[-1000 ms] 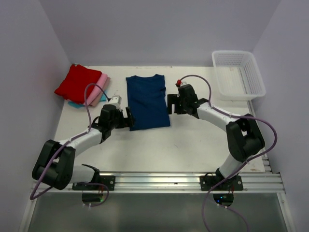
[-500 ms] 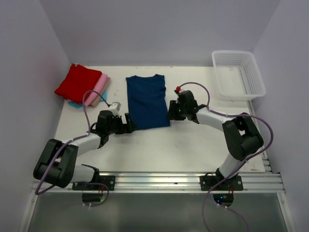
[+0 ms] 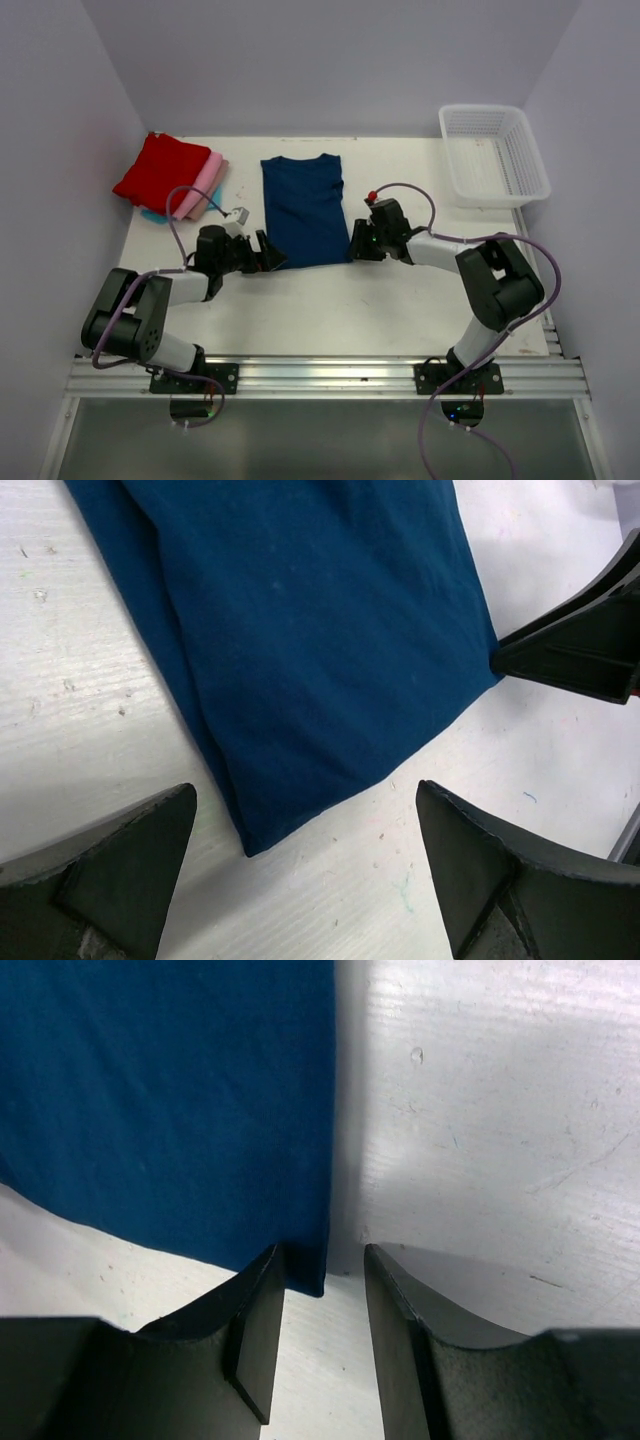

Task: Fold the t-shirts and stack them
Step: Grab one side of the 2/3 rectangular tshirt with both arms

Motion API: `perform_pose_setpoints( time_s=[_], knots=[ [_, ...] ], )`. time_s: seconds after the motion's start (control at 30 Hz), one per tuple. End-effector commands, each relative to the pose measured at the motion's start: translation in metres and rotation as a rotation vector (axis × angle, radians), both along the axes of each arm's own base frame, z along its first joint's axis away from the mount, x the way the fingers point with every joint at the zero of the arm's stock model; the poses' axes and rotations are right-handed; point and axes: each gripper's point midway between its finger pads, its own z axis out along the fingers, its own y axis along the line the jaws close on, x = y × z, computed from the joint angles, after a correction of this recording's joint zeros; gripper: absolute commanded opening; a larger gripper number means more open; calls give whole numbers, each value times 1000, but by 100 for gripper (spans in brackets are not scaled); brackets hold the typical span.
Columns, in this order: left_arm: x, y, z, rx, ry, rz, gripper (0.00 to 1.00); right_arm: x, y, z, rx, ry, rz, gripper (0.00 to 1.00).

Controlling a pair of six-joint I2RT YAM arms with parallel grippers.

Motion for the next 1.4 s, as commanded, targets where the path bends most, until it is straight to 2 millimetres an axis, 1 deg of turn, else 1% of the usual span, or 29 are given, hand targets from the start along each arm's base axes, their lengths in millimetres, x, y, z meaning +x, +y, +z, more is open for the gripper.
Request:
perform_pose_setpoints(
  time_s=[0.0, 0.13, 0.23, 0.27, 0.3, 0.43, 0.47, 0.53, 0.63, 0.7, 0.73, 0.77, 0.83, 0.87, 0.9, 0.93, 0.97, 1.07, 1.1, 1.13, 1.17, 1.2, 1.23, 1.27, 1.3, 1.37],
  knots=[
    [-35, 4, -40, 18, 215, -9, 96, 1, 8, -1, 46, -12, 0, 41],
    [-40, 3, -45, 8, 263, -2, 90, 1, 7, -5, 43, -3, -6, 39],
    [-40, 4, -49, 12, 288, 5, 83, 2, 9, -7, 46, 0, -2, 38],
    [-41, 3, -49, 10, 293, 3, 79, 3, 10, -8, 48, 1, -1, 38],
    [-40, 3, -50, 6, 297, 8, 78, 3, 11, -9, 47, 4, 1, 38],
    [-41, 3, -54, -1, 317, 16, 70, 4, 13, -9, 55, 4, 2, 35],
    [-42, 3, -55, -3, 323, 18, 67, 5, 13, -9, 56, 3, 2, 34],
    [-43, 3, -58, -7, 335, 26, 65, 6, 13, -8, 56, 1, 2, 34],
    [-44, 2, -61, -15, 347, 31, 58, 7, 14, -9, 57, 1, 5, 29],
    [-44, 2, -60, -17, 353, 34, 55, 6, 15, -10, 57, 7, 9, 29],
    [-43, 5, -61, -2, 351, 50, 54, 6, 15, -10, 57, 7, 9, 29],
    [-46, 9, -63, 21, 366, 65, 56, 5, 14, -11, 55, 9, 10, 29],
    [-41, 16, -53, 57, 328, 103, 63, 5, 13, -10, 53, 6, 9, 29],
    [-45, 22, -55, 83, 345, 129, 69, 4, 13, -10, 50, 5, 12, 29],
    [-42, 25, -46, 88, 319, 146, 76, 4, 13, -10, 50, 7, 11, 29],
    [-40, 30, -46, 112, 313, 171, 85, 5, 13, -10, 51, 7, 10, 28],
    [-44, 33, -46, 130, 327, 179, 87, 5, 14, -9, 52, 6, 12, 28],
    [-45, 33, -45, 137, 333, 165, 89, 7, 15, -9, 55, 3, 14, 27],
    [-47, 31, -49, 136, 348, 155, 89, 7, 15, -9, 56, 3, 14, 26],
    [-44, 31, -48, 138, 351, 156, 89, 8, 15, -8, 58, 2, 14, 26],
    [-44, 28, -48, 131, 354, 153, 88, 8, 17, -9, 59, 3, 16, 24],
    [-46, 27, -53, 128, 372, 146, 86, 9, 17, -8, 60, 3, 16, 24],
    [-47, 24, -54, 114, 380, 133, 84, 9, 17, -8, 61, 2, 16, 24],
    [-45, 21, -55, 100, 378, 129, 82, 9, 17, -8, 61, 2, 17, 23],
    [-49, 20, -62, 97, 406, 124, 81, 10, 17, -8, 60, 3, 16, 23],
    [-50, 14, -67, 78, 418, 111, 78, 10, 17, -9, 58, 6, 16, 23]
  ],
)
